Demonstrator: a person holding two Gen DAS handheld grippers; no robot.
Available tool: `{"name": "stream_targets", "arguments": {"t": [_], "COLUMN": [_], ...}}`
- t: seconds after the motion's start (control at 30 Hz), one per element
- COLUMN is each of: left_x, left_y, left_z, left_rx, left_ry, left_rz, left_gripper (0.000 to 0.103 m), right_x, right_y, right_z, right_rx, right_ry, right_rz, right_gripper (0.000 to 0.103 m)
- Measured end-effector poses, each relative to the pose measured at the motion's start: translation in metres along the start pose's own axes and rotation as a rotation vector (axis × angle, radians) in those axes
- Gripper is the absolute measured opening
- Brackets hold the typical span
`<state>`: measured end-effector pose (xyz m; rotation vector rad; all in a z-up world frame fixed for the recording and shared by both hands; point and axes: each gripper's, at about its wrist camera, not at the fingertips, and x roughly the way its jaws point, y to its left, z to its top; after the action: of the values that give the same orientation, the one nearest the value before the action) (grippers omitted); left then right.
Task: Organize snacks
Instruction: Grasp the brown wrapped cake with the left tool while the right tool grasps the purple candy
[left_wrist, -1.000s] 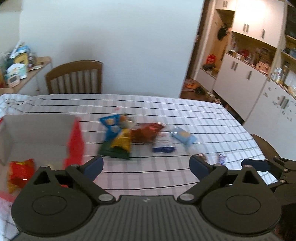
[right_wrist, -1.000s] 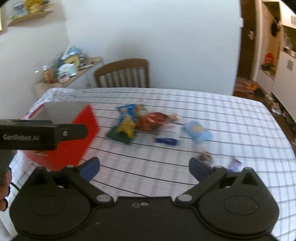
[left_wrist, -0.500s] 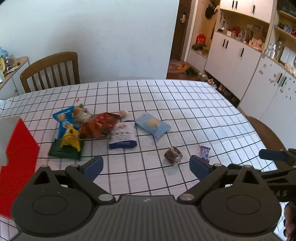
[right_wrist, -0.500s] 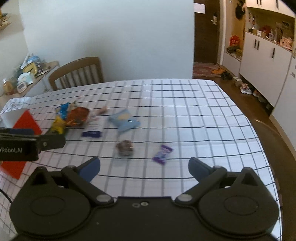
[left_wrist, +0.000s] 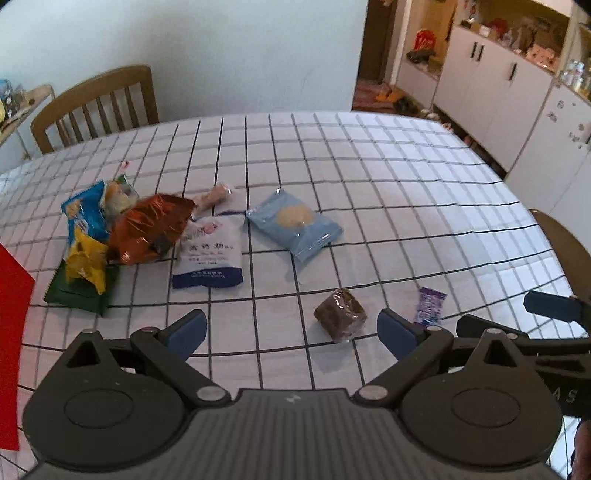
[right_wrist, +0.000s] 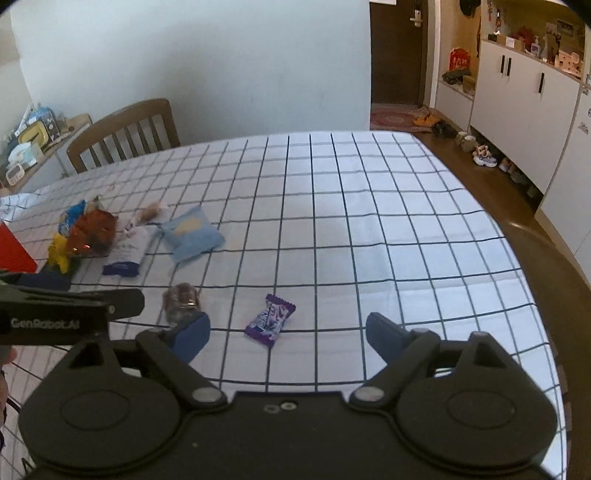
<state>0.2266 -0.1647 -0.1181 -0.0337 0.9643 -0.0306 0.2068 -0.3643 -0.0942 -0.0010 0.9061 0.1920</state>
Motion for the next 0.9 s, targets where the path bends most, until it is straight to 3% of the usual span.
{"name": "stream_targets", "arguments": {"t": [0.37, 0.47, 0.67, 0.77, 0.83, 0.9], "left_x": [0.046, 0.056, 0.062, 0.061, 0.059, 0.056], "left_y": [-0.010, -0.012, -0.017, -0.020, -0.021, -0.022], "left_z": [0.011, 0.013, 0.013, 0.014, 0.013, 0.012], "left_rx": [-0.053, -0.063, -0.063, -0.049, -0.040, -0.033], "left_ry": [0.099, 0.131, 0.138, 0.135, 0.134, 0.130], "left_rz": [0.001, -0.007, -0.017, -0.019, -0.033, -0.056], "left_gripper": [0.090, 0.082, 0.071, 0.063, 0.051, 0.041], "right_x": [0.040, 0.048, 0.059, 0.061, 0.062, 0.061], "right_y": [0.000, 0.005, 0.013, 0.016, 0.018, 0.018], "right_z": [-0.001, 0.001, 0.001, 0.000, 0.000, 0.000], "right_rx": [-0.046, -0.067, -0.083, -0.098, -0.101, -0.093], "right_ry": [0.050, 0.049, 0.063, 0.066, 0.064, 0.064], "right_rz": [0.026, 0.024, 0.019, 0.014, 0.010, 0.006], "right_gripper": [0.077, 0.074, 0.055, 0.051, 0.046, 0.035]}}
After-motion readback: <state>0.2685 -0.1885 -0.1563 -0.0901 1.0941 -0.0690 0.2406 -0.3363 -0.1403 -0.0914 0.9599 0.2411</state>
